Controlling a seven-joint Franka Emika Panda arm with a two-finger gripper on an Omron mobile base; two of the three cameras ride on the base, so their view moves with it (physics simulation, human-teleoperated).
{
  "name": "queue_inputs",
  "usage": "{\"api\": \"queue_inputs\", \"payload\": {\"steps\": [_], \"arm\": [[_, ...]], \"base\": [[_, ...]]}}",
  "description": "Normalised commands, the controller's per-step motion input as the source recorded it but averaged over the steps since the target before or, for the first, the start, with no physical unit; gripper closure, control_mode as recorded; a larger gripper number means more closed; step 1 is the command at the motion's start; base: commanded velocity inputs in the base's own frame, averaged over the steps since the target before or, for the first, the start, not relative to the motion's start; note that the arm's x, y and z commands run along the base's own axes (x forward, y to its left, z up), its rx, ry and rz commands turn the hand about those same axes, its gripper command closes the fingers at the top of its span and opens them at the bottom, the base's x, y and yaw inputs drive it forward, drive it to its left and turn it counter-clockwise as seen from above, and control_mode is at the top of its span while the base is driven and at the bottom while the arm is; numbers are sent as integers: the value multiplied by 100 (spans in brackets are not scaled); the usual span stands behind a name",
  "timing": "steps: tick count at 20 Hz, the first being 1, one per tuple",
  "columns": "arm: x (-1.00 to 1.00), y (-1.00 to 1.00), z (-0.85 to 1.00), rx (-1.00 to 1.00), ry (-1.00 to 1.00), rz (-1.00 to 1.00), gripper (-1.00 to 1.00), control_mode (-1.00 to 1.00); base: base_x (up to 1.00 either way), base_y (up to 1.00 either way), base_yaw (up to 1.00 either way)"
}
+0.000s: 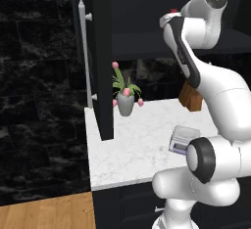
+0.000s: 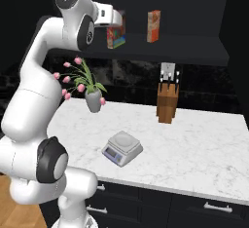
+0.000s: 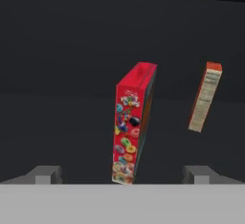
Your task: Pick the cereal and place it on the digital scale for weighing, and close the cabinet.
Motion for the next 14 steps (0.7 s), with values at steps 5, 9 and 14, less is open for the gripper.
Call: {"api": "queue_inputs", "payload": {"steps": [5, 9, 14], "arm": [[38, -8, 7, 0, -1, 0, -100, -100], [32, -6, 0, 0, -1, 0, -100, -100], [42, 0, 0, 0, 0, -1, -100, -100]], "base": [[0, 0, 0], [0, 0, 0], [0, 0, 0]]}}
